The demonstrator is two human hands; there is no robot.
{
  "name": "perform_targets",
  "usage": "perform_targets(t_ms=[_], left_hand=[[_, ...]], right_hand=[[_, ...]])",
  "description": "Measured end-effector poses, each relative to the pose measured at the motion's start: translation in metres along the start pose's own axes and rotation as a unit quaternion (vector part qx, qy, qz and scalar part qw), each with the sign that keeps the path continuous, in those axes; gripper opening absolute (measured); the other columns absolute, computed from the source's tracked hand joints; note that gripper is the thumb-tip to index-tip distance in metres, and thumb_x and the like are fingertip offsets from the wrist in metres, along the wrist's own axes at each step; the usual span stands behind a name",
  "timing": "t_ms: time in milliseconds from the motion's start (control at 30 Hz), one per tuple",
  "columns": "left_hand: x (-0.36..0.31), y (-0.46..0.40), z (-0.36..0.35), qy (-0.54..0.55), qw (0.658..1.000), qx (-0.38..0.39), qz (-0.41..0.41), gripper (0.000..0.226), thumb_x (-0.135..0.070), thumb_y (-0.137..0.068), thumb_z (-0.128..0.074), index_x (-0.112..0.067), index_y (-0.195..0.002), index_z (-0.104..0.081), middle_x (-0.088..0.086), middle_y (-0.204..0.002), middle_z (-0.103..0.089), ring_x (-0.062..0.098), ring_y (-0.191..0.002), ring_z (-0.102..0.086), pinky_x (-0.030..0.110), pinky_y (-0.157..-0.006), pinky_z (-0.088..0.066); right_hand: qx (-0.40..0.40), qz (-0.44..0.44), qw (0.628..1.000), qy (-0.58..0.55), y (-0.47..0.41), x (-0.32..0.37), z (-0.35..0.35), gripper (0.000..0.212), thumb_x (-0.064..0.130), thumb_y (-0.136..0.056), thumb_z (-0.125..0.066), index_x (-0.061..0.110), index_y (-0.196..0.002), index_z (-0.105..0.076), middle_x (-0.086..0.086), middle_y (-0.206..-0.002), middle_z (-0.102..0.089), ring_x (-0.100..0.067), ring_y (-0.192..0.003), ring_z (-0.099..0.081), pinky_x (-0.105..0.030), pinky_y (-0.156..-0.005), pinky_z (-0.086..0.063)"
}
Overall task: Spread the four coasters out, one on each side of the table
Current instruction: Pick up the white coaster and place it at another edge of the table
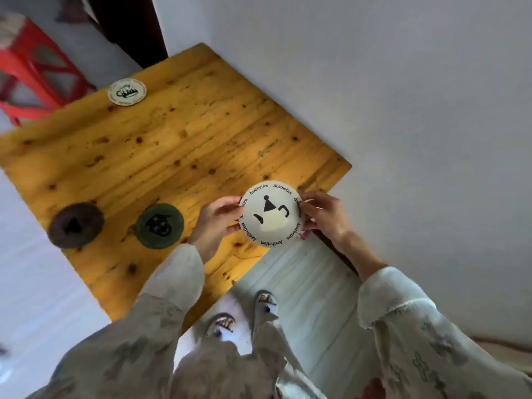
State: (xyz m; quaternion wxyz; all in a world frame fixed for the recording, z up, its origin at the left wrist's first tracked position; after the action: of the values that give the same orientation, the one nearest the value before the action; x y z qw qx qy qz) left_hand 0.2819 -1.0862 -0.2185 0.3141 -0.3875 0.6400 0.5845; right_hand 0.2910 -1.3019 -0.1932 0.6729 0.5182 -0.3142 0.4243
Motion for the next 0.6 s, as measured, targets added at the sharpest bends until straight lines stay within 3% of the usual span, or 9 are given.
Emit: perform_targets(t_ms=[133,233,300,400,500,600], left_hand=[[0.025,-0.008,0.006,0.039,0.996,-0.065,0.056,0.015,0.001,-0.082,-0.057,-0.012,-0.085,-0.062,0.004,-0.079,-0.064,0.016,-0.075,-0.06,0.025,-0.062,-0.049],[0.045,-0.015,0.02,0.058,0.987,-0.118,0.091,0.023,0.003,-0.084,-0.052,-0.017,-0.076,-0.061,0.003,-0.074,-0.064,0.016,-0.071,-0.06,0.026,-0.062,-0.052],[0.061,-0.021,0.03,0.057,0.983,-0.136,0.109,0.021,0.004,-0.085,-0.05,-0.013,-0.08,-0.061,0.006,-0.078,-0.065,0.019,-0.076,-0.06,0.029,-0.067,-0.053],[0.09,-0.03,0.043,0.045,0.978,-0.146,0.141,0.02,0.004,-0.085,-0.048,-0.002,-0.102,-0.058,0.015,-0.097,-0.066,0.026,-0.083,-0.062,0.031,-0.07,-0.053],[0.121,-0.034,0.055,0.057,0.968,-0.173,0.173,0.022,0.004,-0.085,-0.051,-0.001,-0.106,-0.056,0.021,-0.115,-0.062,0.033,-0.102,-0.061,0.036,-0.083,-0.051],[0.149,-0.039,0.061,0.074,0.96,-0.187,0.197,0.023,0.002,-0.085,-0.053,-0.003,-0.107,-0.056,0.02,-0.12,-0.059,0.032,-0.107,-0.058,0.036,-0.088,-0.05]], right_hand=[[0.048,-0.011,0.997,0.052,-0.03,-0.01,-0.013,0.012,0.006,-0.088,-0.056,0.005,-0.099,-0.061,-0.001,-0.07,-0.058,0.002,-0.043,-0.059,-0.015,-0.039,-0.05],[0.088,-0.025,0.992,0.09,-0.049,-0.023,-0.033,0.007,0.008,-0.088,-0.057,0.007,-0.095,-0.059,-0.001,-0.07,-0.06,0.0,-0.041,-0.061,-0.013,-0.033,-0.044],[0.108,-0.037,0.988,0.105,-0.061,-0.034,-0.049,0.01,0.008,-0.088,-0.057,0.004,-0.097,-0.06,-0.002,-0.071,-0.061,-0.008,-0.051,-0.065,-0.023,-0.041,-0.053],[0.13,-0.063,0.982,0.123,-0.075,-0.052,-0.074,0.023,0.009,-0.087,-0.058,-0.002,-0.107,-0.06,-0.009,-0.08,-0.065,-0.027,-0.075,-0.063,-0.044,-0.068,-0.059],[0.146,-0.081,0.973,0.16,-0.085,-0.07,-0.095,0.025,0.01,-0.086,-0.057,0.002,-0.109,-0.063,-0.021,-0.101,-0.069,-0.034,-0.092,-0.065,-0.046,-0.078,-0.057],[0.157,-0.111,0.963,0.187,-0.097,-0.092,-0.109,0.029,0.009,-0.088,-0.053,0.005,-0.117,-0.06,-0.025,-0.111,-0.065,-0.036,-0.102,-0.062,-0.042,-0.078,-0.056]])
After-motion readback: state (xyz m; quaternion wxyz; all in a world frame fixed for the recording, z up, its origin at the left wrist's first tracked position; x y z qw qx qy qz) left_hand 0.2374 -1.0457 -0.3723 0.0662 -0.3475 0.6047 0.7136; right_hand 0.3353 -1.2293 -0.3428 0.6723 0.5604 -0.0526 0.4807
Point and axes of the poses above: each hand's wrist, its own y-axis away from the middle knuckle, its own z-axis out of the back of the hand, x = y × z, the point moved 8 cm from there along -y, towards the middle knuckle
